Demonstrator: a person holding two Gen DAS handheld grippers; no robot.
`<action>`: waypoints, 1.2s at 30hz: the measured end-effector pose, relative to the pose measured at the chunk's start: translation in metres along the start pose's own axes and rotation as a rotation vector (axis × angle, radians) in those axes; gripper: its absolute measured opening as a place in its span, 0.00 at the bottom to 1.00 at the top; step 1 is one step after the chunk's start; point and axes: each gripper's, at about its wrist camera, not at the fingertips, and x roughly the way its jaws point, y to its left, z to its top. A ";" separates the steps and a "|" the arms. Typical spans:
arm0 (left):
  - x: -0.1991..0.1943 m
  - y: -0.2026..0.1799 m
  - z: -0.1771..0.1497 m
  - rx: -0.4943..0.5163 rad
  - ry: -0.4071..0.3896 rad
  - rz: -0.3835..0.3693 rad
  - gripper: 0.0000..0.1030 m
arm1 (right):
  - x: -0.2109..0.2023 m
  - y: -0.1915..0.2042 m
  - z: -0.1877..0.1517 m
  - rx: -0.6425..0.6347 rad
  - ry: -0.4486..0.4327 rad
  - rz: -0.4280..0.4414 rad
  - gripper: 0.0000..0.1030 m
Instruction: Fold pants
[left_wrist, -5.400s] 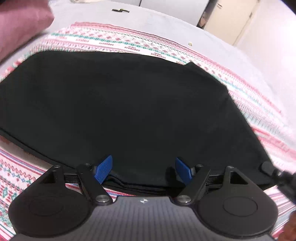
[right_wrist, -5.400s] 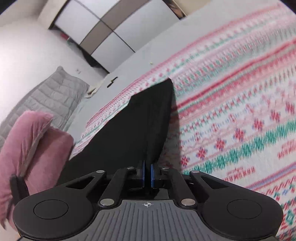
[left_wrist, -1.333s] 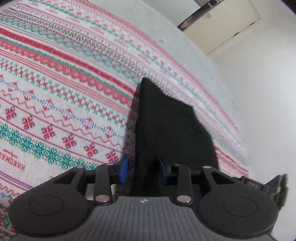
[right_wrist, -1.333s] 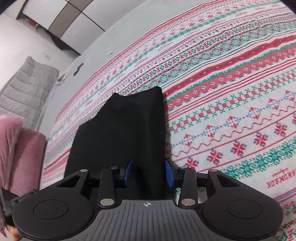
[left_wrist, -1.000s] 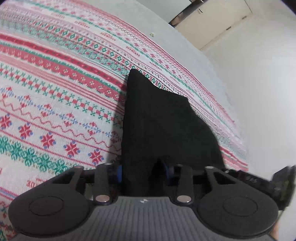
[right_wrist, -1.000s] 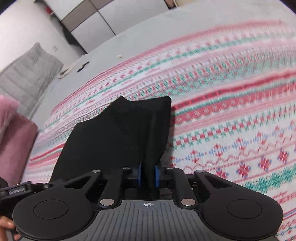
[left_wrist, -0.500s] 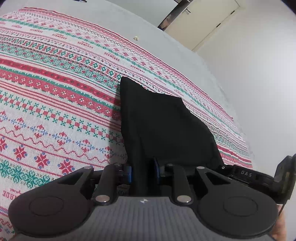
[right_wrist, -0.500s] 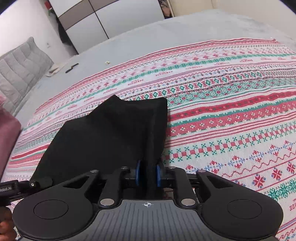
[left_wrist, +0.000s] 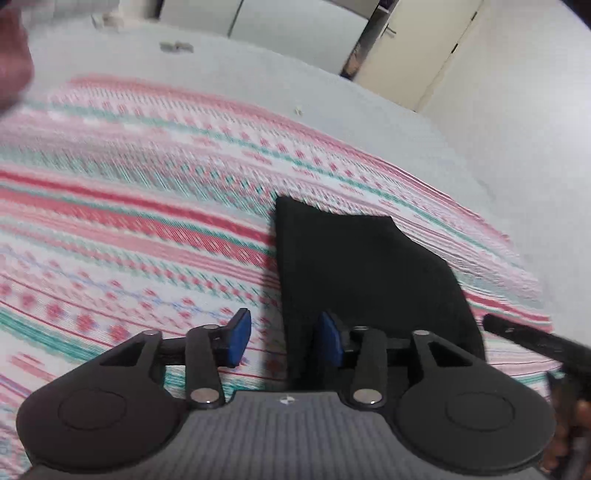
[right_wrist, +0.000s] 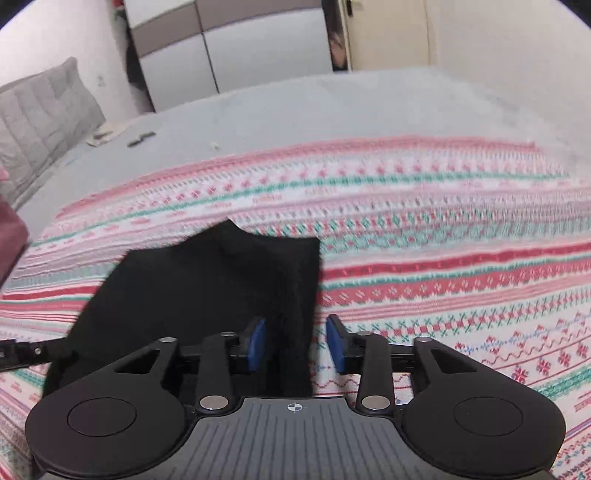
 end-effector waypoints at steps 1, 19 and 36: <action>-0.004 -0.003 -0.001 0.014 -0.012 0.016 0.66 | -0.006 0.003 -0.001 -0.006 -0.011 0.007 0.45; -0.064 -0.042 -0.031 0.135 -0.150 0.166 0.87 | -0.064 0.057 -0.036 -0.143 -0.085 0.037 0.49; -0.103 -0.048 -0.100 0.113 -0.131 0.213 1.00 | -0.134 0.071 -0.126 -0.118 -0.100 0.066 0.66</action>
